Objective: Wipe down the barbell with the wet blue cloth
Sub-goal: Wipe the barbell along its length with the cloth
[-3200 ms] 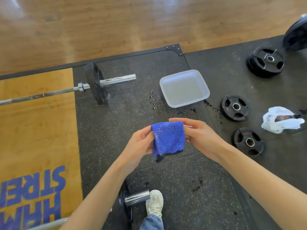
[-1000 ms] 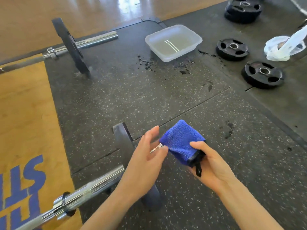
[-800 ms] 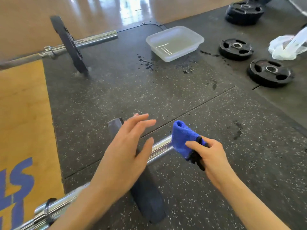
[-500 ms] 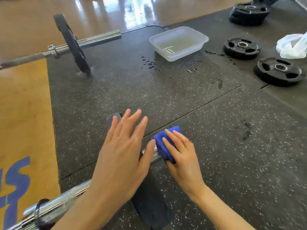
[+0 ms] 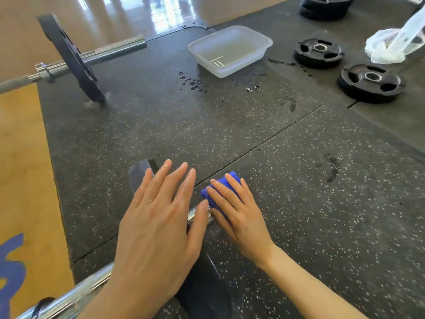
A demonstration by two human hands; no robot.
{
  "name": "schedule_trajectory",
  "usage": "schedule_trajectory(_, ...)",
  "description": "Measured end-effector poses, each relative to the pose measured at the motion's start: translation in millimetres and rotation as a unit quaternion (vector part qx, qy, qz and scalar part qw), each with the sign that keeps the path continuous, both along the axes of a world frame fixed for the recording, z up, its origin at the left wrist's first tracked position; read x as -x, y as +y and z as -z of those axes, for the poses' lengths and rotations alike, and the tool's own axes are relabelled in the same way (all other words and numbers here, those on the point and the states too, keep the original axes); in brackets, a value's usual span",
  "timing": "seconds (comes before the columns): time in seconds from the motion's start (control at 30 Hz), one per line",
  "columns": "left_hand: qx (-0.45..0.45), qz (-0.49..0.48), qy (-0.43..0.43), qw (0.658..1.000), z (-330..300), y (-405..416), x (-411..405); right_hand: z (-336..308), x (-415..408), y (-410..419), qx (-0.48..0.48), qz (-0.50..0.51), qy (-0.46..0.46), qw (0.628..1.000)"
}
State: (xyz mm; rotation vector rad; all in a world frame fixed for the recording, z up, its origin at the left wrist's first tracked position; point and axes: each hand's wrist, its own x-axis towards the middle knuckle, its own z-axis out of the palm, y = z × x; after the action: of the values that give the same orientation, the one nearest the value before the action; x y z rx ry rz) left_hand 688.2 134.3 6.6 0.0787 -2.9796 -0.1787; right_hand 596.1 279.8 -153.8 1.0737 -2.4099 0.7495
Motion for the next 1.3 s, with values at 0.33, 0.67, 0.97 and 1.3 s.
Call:
schedule_trajectory(0.33,0.032,0.006,-0.022,0.999,-3,1,1,-4,-13,12,0.025,0.015,-0.1,0.995)
schedule_trajectory(0.67,0.018,-0.007,-0.035,0.999,-7,-2,7,19,-16,22,0.072,0.004,-0.095,0.993)
schedule_trajectory(0.97,0.026,-0.005,-0.061,0.998,-12,-5,7,12,-8,11,0.073,0.0,-0.114,0.991)
schedule_trajectory(1.3,-0.015,-0.02,0.016,1.0,-7,2,-8,2,5,-18,0.053,0.023,-0.033,0.998)
